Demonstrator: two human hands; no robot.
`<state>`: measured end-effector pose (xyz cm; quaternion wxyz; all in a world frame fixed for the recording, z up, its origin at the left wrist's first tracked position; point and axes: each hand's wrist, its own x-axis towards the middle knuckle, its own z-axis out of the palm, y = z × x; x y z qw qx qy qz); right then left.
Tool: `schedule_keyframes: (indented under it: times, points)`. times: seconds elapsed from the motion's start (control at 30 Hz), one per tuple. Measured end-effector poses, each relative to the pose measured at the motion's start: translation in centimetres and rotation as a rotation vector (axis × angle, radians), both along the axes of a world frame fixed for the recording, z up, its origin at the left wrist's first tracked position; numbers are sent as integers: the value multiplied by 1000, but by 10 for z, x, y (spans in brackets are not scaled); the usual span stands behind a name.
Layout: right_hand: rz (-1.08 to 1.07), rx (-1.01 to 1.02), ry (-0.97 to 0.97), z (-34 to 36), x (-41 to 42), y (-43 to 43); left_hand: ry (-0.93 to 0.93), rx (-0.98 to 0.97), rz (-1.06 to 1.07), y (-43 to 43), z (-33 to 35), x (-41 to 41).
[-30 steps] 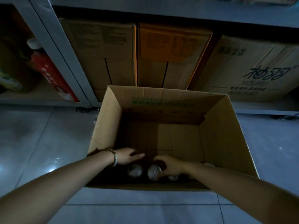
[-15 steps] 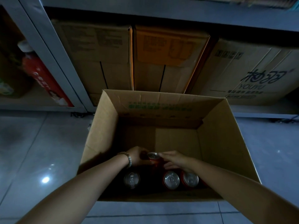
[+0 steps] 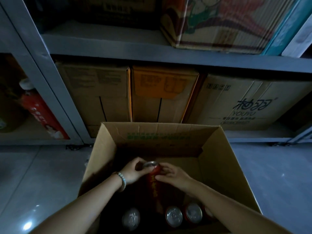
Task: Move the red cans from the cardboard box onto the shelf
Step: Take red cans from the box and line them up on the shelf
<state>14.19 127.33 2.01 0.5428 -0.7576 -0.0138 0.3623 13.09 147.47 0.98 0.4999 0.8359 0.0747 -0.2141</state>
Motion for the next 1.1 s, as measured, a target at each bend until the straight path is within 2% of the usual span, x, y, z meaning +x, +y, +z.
schedule_keyframes:
  times: [0.1, 0.27, 0.43, 0.6, 0.67, 0.73, 0.8, 0.87, 0.97, 1.1]
  points:
    - [-73, 114, -164, 53, 18, 1, -151, -59, -43, 2, 69, 28]
    - [-171, 239, -487, 166, 45, 5, -541, -136, -18, -3, 205, 71]
    - [-246, 336, -748, 288, 72, 4, -750, -254, -6, -20, 344, 91]
    - [-255, 444, -927, 391, 79, -10, -1125, -190, -84, -25, 448, 95]
    - [-252, 544, -970, 426, 82, -20, -1401, -81, -90, -23, 480, 96]
    - [-264, 642, -1038, 463, 85, -29, -1695, 141, -48, -21, 510, 99]
    - [-286, 694, -1127, 501, 89, -37, -1868, 368, 19, -21, 541, 106]
    - [-327, 708, -1204, 537, 94, -44, -1879, 558, 84, -22, 567, 119]
    - [-402, 680, -1258, 587, 108, -49, -1784, 854, 135, -19, 590, 147]
    - [-452, 568, -1314, 643, 137, -45, -1678, 1075, 173, -6, 596, 177]
